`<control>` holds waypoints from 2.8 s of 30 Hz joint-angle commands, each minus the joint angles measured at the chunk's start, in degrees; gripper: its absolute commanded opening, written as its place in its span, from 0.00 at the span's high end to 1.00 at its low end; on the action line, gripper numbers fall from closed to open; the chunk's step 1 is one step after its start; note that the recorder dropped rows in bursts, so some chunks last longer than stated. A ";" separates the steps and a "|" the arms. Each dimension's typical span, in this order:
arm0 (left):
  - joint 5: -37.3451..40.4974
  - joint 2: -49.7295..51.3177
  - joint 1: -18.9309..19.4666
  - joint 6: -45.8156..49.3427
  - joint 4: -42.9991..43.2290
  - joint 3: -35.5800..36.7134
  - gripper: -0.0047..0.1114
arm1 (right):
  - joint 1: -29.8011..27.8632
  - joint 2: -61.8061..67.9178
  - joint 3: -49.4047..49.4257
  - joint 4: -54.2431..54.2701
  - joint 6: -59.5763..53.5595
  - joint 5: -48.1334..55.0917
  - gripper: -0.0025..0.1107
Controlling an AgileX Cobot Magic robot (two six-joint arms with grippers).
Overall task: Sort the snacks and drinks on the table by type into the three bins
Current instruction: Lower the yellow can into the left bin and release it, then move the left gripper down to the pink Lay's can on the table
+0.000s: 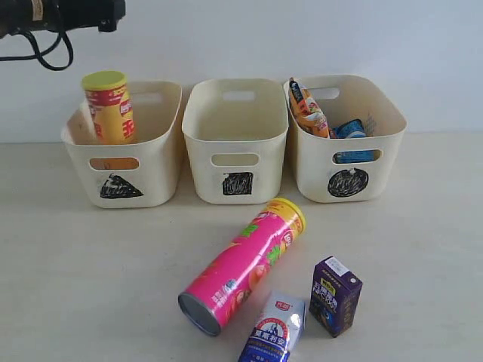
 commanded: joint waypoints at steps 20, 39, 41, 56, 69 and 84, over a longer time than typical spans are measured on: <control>2.81 -18.14 -3.00 5.45 3.05 22.14 0.93 | -0.09 -0.31 0.19 0.09 -0.04 -0.24 0.98; 47.86 -18.24 -22.42 61.44 -48.68 12.30 0.93 | -0.09 -0.31 0.19 0.09 -0.04 -0.24 0.98; 50.99 -18.24 -24.68 61.82 -48.85 11.95 0.93 | -0.09 -0.31 0.19 0.09 -0.04 -0.24 0.98; 51.64 -6.95 -32.91 61.49 -53.43 11.95 0.26 | -0.09 -0.31 0.19 0.09 -0.04 -0.55 0.98; 43.99 -0.96 -32.91 62.03 -57.43 11.95 0.15 | -0.09 -0.31 0.19 0.09 -0.04 -0.55 0.98; 36.85 5.40 -33.56 62.03 -56.68 11.95 0.15 | -0.09 -0.31 0.19 0.09 -0.04 -0.55 0.98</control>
